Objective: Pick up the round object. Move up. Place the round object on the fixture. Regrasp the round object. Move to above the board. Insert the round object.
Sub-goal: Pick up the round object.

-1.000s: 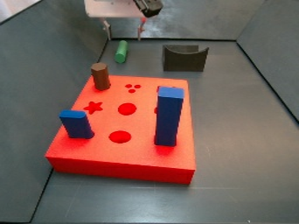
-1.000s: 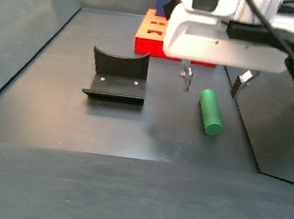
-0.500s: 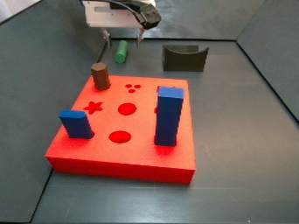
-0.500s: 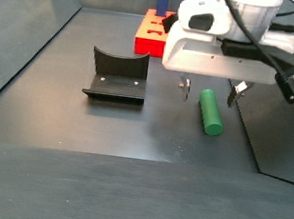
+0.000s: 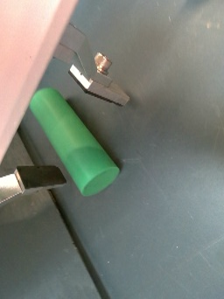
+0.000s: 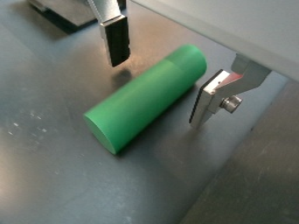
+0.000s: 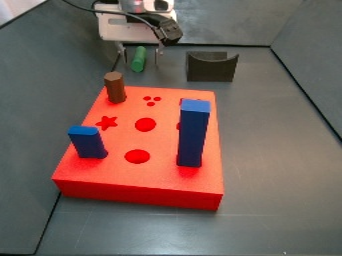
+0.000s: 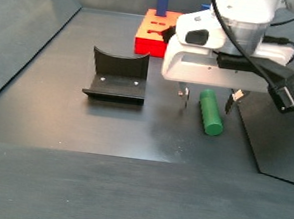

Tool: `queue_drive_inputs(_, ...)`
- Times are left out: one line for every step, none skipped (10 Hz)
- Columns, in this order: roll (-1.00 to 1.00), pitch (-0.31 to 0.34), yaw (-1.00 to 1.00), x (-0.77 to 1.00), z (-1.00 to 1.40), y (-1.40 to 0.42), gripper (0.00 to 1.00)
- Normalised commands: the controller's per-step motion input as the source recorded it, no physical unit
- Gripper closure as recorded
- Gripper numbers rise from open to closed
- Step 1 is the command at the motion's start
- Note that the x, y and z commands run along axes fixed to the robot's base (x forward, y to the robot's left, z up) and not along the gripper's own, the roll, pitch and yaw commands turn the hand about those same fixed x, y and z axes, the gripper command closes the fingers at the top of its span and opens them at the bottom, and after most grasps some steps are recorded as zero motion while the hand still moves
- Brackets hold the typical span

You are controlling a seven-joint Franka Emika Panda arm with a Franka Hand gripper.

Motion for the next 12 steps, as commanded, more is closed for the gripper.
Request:
queue_drive_inputs(-0.07,-0.079,0.01,-0.10,-0.03,0.01,0.00)
queue_drive_inputs(0.00,0.000,0.00,0.00,0.00,0.00,0.00)
queue_drive_inputs(0.00,0.000,0.00,0.00,0.00,0.00,1.00)
queue_drive_inputs(0.00,0.000,0.00,0.00,0.00,0.00,1.00)
queue_drive_inputs(0.00,0.000,0.00,0.00,0.00,0.00,1.00)
queue_drive_inputs(0.00,0.000,0.00,0.00,0.00,0.00,1.00)
queue_drive_inputs(0.00,0.000,0.00,0.00,0.00,0.00,1.00)
queue_drive_inputs(0.00,0.000,0.00,0.00,0.00,0.00,1.00)
queue_drive_inputs(0.00,0.000,0.00,0.00,0.00,0.00,1.00)
queue_drive_inputs(0.00,0.000,0.00,0.00,0.00,0.00,1.00)
queue_drive_inputs(0.00,0.000,0.00,0.00,0.00,0.00,1.00)
queue_drive_inputs(0.00,0.000,0.00,0.00,0.00,0.00,1.00)
